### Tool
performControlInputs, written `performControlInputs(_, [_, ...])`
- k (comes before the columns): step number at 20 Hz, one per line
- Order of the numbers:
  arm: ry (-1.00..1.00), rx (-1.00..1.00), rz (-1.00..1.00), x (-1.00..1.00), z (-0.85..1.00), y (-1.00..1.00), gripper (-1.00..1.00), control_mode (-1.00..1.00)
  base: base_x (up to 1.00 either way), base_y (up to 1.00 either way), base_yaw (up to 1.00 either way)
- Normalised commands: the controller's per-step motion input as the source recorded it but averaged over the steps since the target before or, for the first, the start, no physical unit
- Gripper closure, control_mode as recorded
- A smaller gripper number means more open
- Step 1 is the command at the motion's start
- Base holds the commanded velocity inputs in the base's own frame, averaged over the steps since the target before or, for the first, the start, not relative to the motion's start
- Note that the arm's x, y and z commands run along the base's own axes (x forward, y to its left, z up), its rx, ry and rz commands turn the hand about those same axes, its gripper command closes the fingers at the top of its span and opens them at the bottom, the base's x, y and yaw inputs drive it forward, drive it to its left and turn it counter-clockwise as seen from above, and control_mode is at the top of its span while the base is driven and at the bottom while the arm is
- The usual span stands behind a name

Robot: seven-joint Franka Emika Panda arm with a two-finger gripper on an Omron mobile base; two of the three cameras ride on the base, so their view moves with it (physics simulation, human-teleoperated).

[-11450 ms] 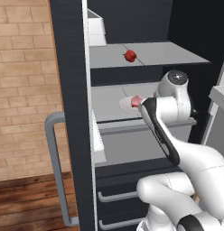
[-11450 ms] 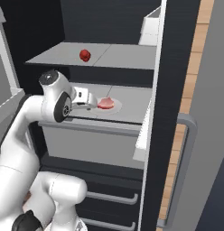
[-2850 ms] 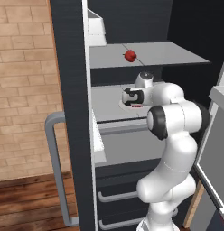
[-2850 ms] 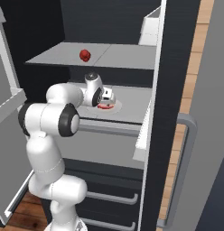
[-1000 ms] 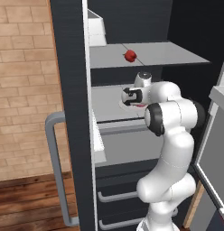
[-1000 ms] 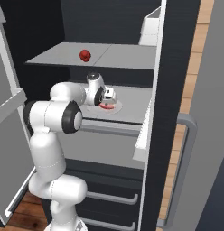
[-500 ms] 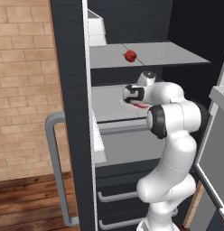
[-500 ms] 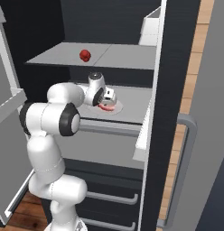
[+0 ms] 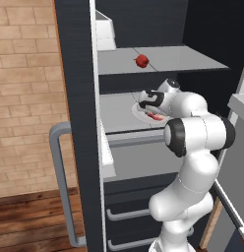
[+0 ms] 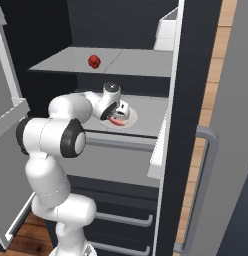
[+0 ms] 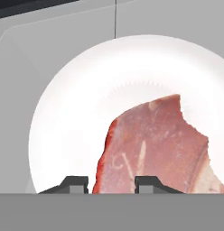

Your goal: Transport the steak from the fridge to the microwave and turn on the microwave.

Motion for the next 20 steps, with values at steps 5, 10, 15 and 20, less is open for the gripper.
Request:
performControlInputs(5, [-0.01,0.02,0.0,0.0,0.13,0.01,1.0,-1.0,0.0,0.0,0.0])
performControlInputs(10, [-0.01,0.0,0.0,0.0,0.1,0.07,1.0,-1.0,0.0,0.0,0.0])
performControlInputs(15, [-0.03,0.0,0.0,-0.17,0.05,0.09,1.0,-1.0,0.0,0.0,0.0])
performControlInputs(20, [-0.08,0.0,0.0,-0.34,0.0,0.12,1.0,-1.0,0.0,0.0,0.0])
